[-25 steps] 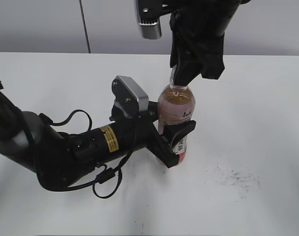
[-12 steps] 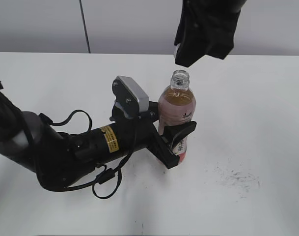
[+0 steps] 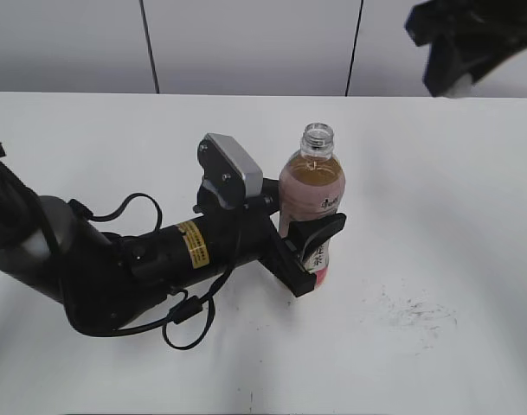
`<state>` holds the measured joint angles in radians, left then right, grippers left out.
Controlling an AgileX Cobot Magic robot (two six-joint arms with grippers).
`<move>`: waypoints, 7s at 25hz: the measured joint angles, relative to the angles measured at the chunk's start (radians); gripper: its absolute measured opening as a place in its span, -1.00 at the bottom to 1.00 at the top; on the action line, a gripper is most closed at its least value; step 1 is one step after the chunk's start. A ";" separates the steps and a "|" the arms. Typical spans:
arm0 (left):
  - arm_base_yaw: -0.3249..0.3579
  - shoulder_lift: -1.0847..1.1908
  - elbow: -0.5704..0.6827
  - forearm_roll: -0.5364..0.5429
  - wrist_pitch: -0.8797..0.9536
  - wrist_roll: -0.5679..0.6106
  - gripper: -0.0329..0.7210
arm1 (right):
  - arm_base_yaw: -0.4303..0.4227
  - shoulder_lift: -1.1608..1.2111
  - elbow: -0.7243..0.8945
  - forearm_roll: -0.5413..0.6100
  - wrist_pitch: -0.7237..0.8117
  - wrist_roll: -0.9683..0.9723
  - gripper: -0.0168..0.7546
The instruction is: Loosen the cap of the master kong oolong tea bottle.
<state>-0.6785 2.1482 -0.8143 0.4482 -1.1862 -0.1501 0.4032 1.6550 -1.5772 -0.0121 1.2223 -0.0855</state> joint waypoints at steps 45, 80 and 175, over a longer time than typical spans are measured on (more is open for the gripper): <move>0.000 -0.011 0.095 -0.034 -0.010 0.000 0.49 | -0.079 0.175 0.702 0.023 -0.625 0.048 0.51; 0.651 -0.812 0.368 -0.393 0.916 -0.087 0.44 | -0.079 -0.083 0.702 0.051 -0.379 0.074 0.51; 0.737 -2.155 0.253 -0.469 2.212 0.162 -0.14 | -0.338 -1.661 1.064 -0.036 -0.121 0.047 0.39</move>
<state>0.0587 -0.0067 -0.5614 -0.0203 1.0259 0.0118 0.0655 -0.0062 -0.5129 -0.0477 1.1012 -0.0382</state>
